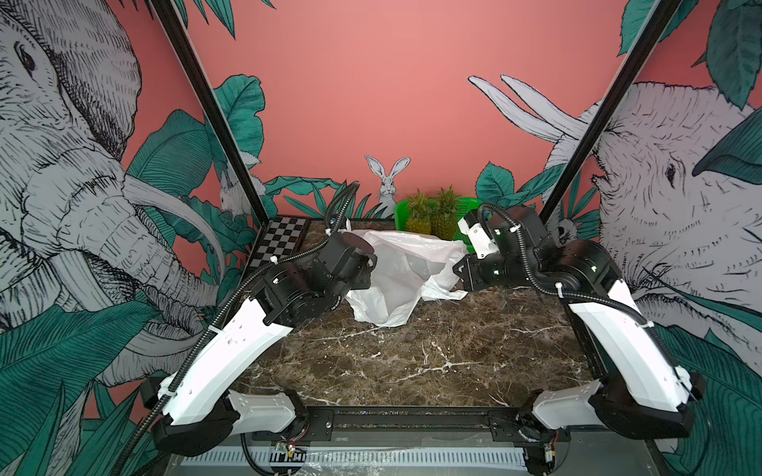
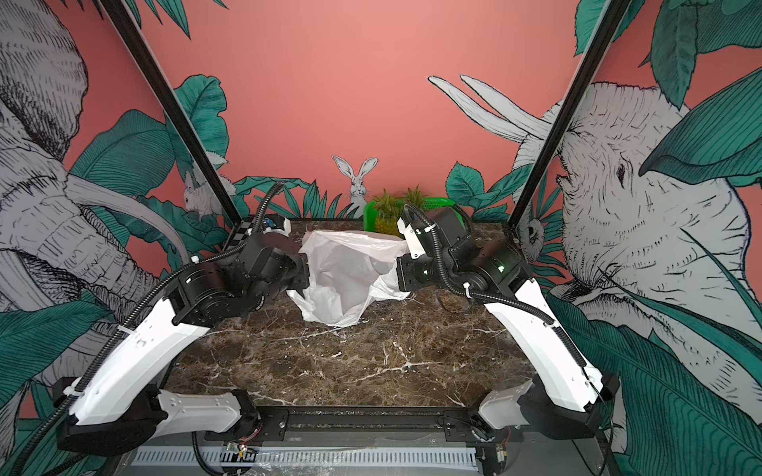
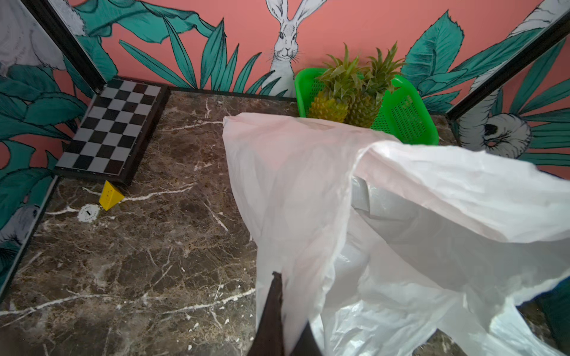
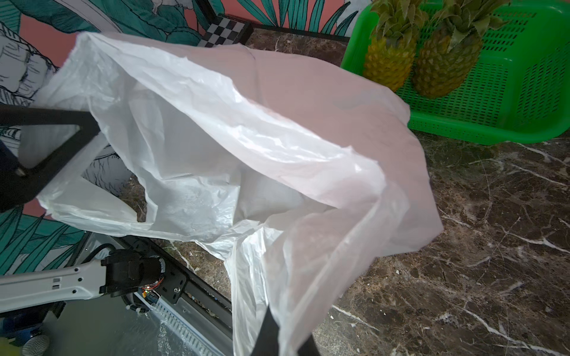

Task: Place the pineapple into a plastic bag & tie a knot
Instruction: Pick up the plastic bag at the center of the board.

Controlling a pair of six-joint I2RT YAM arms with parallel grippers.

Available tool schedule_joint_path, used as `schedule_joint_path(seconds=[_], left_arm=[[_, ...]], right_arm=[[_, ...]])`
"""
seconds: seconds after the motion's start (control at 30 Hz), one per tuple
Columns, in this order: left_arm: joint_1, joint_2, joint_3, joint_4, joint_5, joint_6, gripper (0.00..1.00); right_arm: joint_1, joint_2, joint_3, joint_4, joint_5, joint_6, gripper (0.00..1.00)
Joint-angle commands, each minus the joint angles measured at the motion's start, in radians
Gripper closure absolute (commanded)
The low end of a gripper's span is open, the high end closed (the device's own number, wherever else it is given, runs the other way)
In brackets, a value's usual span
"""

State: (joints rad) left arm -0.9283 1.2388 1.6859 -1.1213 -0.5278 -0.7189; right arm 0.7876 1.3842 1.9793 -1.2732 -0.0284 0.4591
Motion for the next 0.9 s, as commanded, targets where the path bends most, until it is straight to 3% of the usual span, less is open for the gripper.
schedule_joint_path(seconds=[0.0, 0.23, 0.37, 0.43, 0.53, 0.7, 0.87], left_arm=[[0.005, -0.020, -0.035, -0.065, 0.085, -0.069, 1.00], [0.024, -0.027, -0.067, -0.033, 0.145, -0.126, 1.00], [0.186, 0.019, -0.060, 0.031, 0.301, -0.120, 1.00], [0.310, 0.059, -0.091, 0.120, 0.423, -0.104, 1.00], [0.428, 0.148, -0.126, 0.228, 0.525, -0.058, 1.00], [0.503, 0.307, -0.123, 0.298, 0.579, 0.048, 1.00], [0.538, 0.403, -0.121, 0.333, 0.569, 0.123, 1.00]], right_arm=[[0.003, -0.007, -0.028, -0.084, -0.034, 0.039, 1.00], [0.003, -0.072, -0.135, -0.041, -0.089, 0.147, 1.00], [-0.056, -0.006, -0.110, -0.012, -0.126, 0.141, 1.00], [-0.118, 0.038, -0.150, 0.067, -0.198, 0.138, 1.00], [-0.206, 0.117, -0.240, 0.210, -0.287, 0.154, 1.00], [-0.269, 0.275, -0.293, 0.339, -0.295, 0.167, 1.00], [-0.272, 0.320, -0.321, 0.337, -0.240, 0.137, 1.00]])
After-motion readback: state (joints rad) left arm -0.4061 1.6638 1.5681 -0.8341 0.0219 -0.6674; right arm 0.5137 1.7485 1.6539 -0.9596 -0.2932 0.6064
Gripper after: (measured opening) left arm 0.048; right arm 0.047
